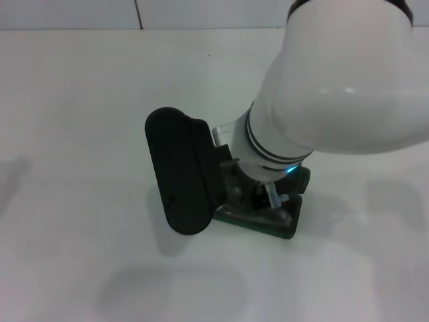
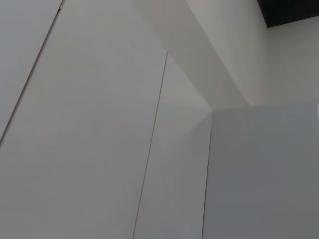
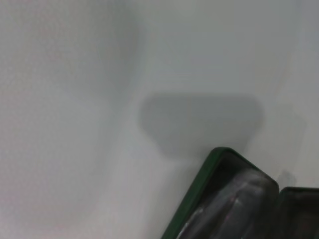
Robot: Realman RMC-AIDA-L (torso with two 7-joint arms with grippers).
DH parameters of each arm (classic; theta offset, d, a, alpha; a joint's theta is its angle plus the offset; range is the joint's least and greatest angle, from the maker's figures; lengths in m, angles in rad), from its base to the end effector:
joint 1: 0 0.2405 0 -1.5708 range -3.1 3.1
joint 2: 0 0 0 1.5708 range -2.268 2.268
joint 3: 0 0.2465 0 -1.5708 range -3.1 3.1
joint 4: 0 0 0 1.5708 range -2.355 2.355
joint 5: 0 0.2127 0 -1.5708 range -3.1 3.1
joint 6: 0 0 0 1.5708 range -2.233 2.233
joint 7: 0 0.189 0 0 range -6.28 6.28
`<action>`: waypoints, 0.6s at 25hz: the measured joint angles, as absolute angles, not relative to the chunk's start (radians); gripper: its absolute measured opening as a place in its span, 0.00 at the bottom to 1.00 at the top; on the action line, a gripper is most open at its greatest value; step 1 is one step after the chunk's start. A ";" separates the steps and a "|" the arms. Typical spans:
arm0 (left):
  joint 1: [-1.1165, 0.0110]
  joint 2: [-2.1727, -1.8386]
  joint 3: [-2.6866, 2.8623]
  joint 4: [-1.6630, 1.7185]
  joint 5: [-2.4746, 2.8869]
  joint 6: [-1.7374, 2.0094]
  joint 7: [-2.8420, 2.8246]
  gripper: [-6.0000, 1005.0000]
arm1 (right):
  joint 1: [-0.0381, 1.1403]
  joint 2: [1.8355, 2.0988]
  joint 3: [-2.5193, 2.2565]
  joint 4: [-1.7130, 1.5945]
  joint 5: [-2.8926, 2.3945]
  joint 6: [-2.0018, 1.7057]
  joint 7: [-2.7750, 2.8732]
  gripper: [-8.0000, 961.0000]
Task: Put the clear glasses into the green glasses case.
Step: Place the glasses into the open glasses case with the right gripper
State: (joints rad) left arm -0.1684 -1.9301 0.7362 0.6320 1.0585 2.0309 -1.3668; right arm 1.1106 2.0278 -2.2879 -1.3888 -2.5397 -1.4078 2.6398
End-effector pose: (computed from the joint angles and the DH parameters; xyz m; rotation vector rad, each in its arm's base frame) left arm -0.2461 0.2502 0.1410 -2.1028 -0.3225 -1.5876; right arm 0.0525 0.3087 -0.1506 -2.6834 -0.6008 -0.9849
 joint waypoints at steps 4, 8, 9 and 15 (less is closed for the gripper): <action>-0.167 -1.929 0.736 0.632 1.058 2.031 -1.366 0.08 | 1.111 2.028 -2.293 -1.376 -2.539 -1.408 2.641 0.42; -0.167 -1.927 0.736 0.632 1.058 2.031 -1.359 0.08 | 1.108 2.028 -2.291 -1.394 -2.537 -1.411 2.643 0.43; -0.167 -1.927 0.736 0.632 1.058 2.031 -1.357 0.08 | 1.107 2.028 -2.289 -1.398 -2.536 -1.411 2.643 0.43; -0.164 -1.928 0.736 0.632 1.058 2.031 -1.354 0.08 | 1.089 2.028 -2.291 -1.420 -2.532 -1.408 2.643 0.43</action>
State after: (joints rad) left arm -0.1643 -1.9276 0.7362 0.6319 1.0585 2.0310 -1.3543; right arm 1.0889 2.0278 -2.2913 -1.4201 -2.5317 -1.4075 2.6432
